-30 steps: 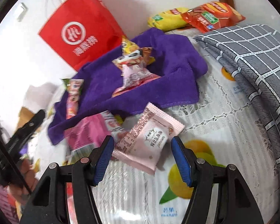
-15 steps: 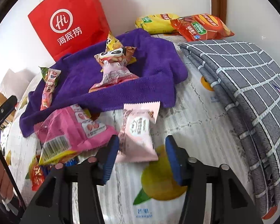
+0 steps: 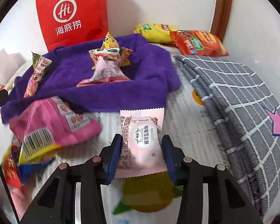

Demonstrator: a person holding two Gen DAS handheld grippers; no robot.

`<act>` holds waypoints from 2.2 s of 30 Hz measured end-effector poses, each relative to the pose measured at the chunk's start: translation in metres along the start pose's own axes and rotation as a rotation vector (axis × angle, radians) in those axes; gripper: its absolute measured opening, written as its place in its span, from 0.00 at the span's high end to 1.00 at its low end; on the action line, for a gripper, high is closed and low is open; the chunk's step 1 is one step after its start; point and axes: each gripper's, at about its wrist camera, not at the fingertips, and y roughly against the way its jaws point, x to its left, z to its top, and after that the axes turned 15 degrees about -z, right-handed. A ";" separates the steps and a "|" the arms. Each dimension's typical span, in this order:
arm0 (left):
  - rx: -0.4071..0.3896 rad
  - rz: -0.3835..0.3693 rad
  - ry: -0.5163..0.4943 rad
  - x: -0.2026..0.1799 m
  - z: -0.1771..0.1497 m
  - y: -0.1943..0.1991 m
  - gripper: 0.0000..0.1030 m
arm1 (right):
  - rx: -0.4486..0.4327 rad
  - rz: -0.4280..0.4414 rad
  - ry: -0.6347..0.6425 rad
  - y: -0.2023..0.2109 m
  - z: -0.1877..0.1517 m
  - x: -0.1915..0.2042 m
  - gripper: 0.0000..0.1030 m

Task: Organize snacks
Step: 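Grasp the pink rectangular packet with the right tool while the left tool reaches the white packet, then grasp the white-silver packet with the left tool while the right tool carries the pink packet to the towel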

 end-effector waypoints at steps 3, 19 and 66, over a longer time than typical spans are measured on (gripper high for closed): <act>0.039 -0.022 -0.001 -0.003 -0.003 -0.005 0.42 | 0.009 0.028 -0.026 -0.001 -0.003 -0.007 0.58; 0.201 0.065 -0.058 -0.019 -0.031 -0.056 0.30 | 0.014 0.058 -0.042 -0.002 -0.004 -0.008 0.54; -0.134 0.049 0.114 0.032 0.008 0.032 0.47 | -0.180 0.291 -0.006 0.052 0.123 0.047 0.61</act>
